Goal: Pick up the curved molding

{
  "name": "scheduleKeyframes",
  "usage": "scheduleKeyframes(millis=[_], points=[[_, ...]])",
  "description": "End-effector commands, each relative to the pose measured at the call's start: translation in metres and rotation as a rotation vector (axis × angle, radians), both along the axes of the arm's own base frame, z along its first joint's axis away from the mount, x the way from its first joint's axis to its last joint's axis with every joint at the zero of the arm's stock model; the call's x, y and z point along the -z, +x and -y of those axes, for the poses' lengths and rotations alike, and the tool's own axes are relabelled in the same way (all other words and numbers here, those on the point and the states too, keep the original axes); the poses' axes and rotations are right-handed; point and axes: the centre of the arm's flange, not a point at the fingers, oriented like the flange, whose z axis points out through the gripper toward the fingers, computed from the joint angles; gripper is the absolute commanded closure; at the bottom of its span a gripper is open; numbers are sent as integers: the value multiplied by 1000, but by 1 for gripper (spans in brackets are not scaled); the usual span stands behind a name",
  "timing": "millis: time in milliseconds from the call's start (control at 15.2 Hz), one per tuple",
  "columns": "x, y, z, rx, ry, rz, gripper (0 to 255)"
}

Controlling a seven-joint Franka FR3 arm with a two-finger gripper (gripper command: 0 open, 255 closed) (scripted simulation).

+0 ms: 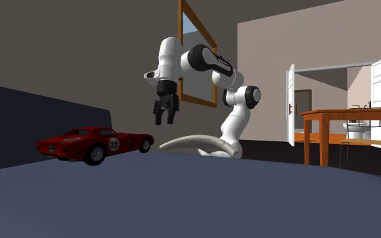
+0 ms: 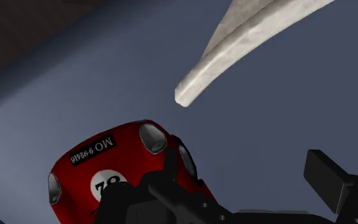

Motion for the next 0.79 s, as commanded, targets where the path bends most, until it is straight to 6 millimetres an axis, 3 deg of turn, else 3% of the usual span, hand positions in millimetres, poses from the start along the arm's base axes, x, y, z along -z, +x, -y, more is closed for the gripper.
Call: scheduleKeyframes(millis=[0, 396, 726], points=[[0, 0, 0, 0, 0, 0, 0], [10, -53, -52, 566, -124, -120, 0], [21, -71, -111, 1037, -227, -220, 0]])
